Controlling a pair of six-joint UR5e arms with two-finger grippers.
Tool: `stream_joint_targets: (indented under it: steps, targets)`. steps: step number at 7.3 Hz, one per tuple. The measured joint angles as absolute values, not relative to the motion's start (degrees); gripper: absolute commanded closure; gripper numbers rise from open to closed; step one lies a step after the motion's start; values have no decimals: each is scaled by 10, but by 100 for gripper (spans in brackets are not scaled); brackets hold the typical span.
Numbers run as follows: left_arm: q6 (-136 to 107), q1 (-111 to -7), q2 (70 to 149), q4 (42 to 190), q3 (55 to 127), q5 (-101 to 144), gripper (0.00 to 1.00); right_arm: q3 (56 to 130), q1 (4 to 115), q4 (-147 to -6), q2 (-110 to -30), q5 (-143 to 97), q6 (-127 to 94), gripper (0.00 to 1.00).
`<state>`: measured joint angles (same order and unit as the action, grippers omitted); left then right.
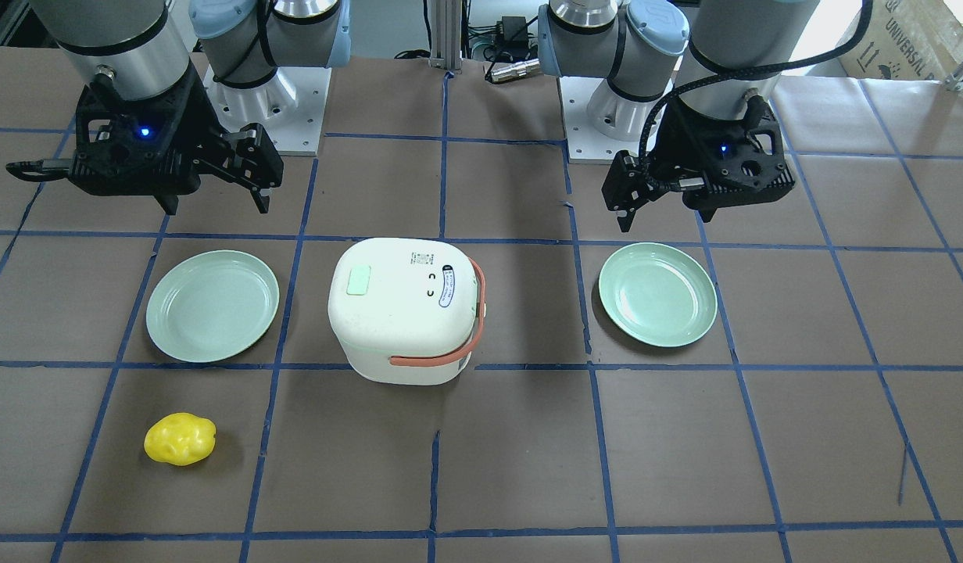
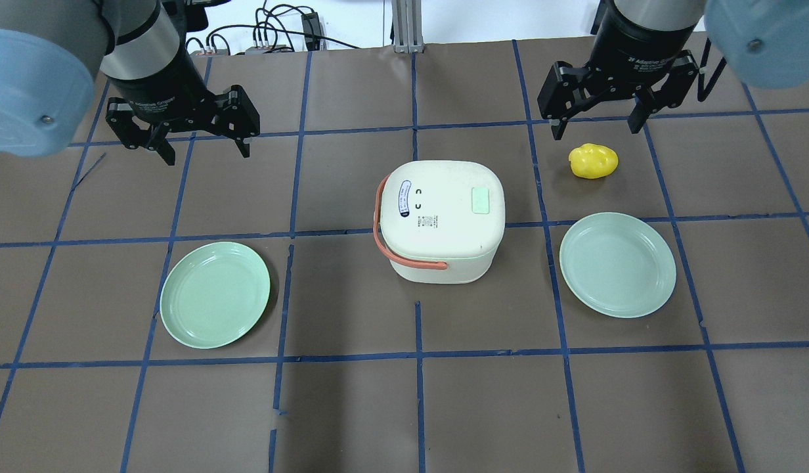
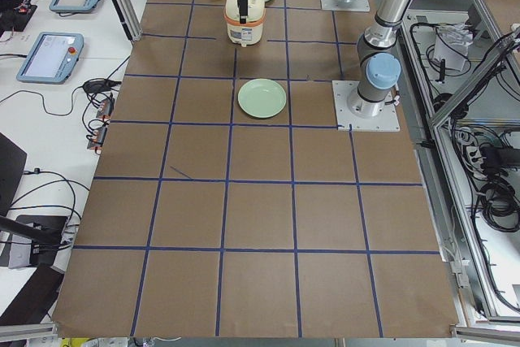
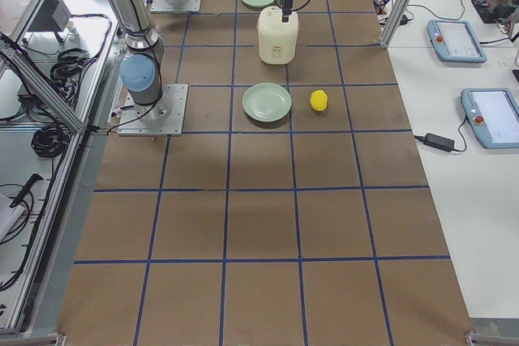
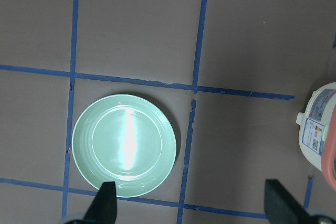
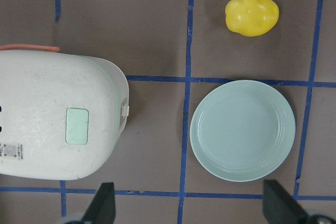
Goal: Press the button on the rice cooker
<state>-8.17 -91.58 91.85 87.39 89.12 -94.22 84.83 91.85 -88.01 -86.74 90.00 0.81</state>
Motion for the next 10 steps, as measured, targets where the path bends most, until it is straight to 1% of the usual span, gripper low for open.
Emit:
stream_joint_targets:
  steps: [3,4,5,6,7,8,10]
  targets:
    - [-82,-916,918,874,891,-942,0,849,919,-875,-869,898,7,0]
    - [-82,-916,918,874,891,-942,0,850,919,-869,-871,897,3,7]
    - [-82,-916,918,874,891,-942,0,850,919,-868,-872,896,-18,37]
    - [-82,-916,918,874,891,-942,0,850,919,-867,-873,893,-45,71]
    - [-82,-916,918,874,891,-942,0,851,919,-866,-875,886,-60,81]
    - [-82,-916,918,874,891,-942,0,851,919,-863,-875,881,-69,84]
    - [-82,-916,918,874,891,-942,0,842,920,-862,-875,858,-95,85]
